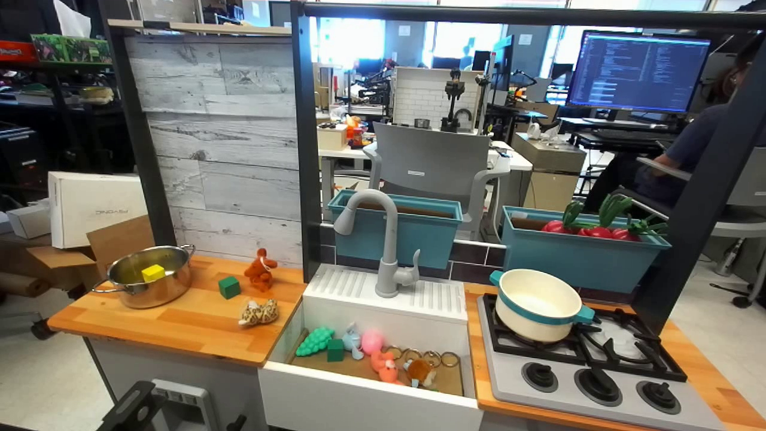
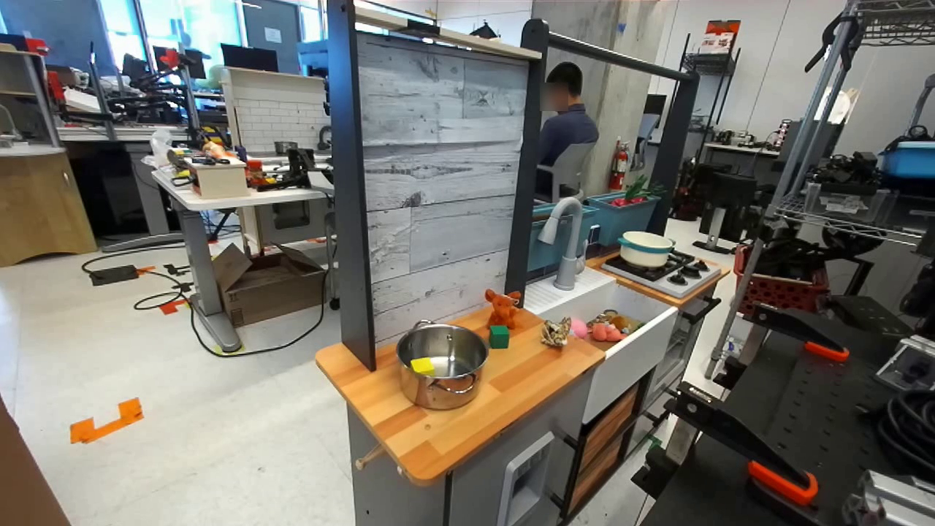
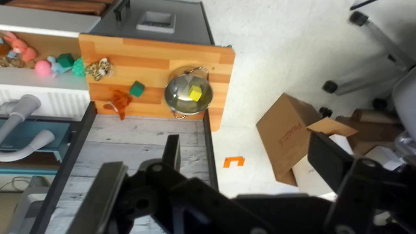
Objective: Move the dish to the left side of the sink
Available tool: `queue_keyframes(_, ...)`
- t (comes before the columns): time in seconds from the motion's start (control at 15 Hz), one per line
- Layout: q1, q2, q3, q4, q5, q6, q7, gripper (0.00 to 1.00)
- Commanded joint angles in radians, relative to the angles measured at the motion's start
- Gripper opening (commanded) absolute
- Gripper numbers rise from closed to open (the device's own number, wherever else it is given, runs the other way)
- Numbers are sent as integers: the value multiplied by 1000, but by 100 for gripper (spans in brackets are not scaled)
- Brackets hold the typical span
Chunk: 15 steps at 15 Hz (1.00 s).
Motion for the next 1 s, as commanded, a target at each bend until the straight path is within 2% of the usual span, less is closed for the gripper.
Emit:
queue_keyframes(0.0,-109,-2,31,-44,-118,165,85,100)
queue_keyframes(0.27,-296,3,77,-66,-280,272,199,100)
queue_keyframes(0.47,-418,8,87,-61,-357,269,263,100)
queue_keyframes(0.53,-435,14,75,-56,-362,257,265,100)
queue_keyframes(0.67,-412,47,7,-32,-312,183,208,100)
queue_keyframes(0.73,-342,79,-65,-18,-239,137,136,100)
queue_keyframes(0.93,-234,115,-175,8,-100,58,8,100)
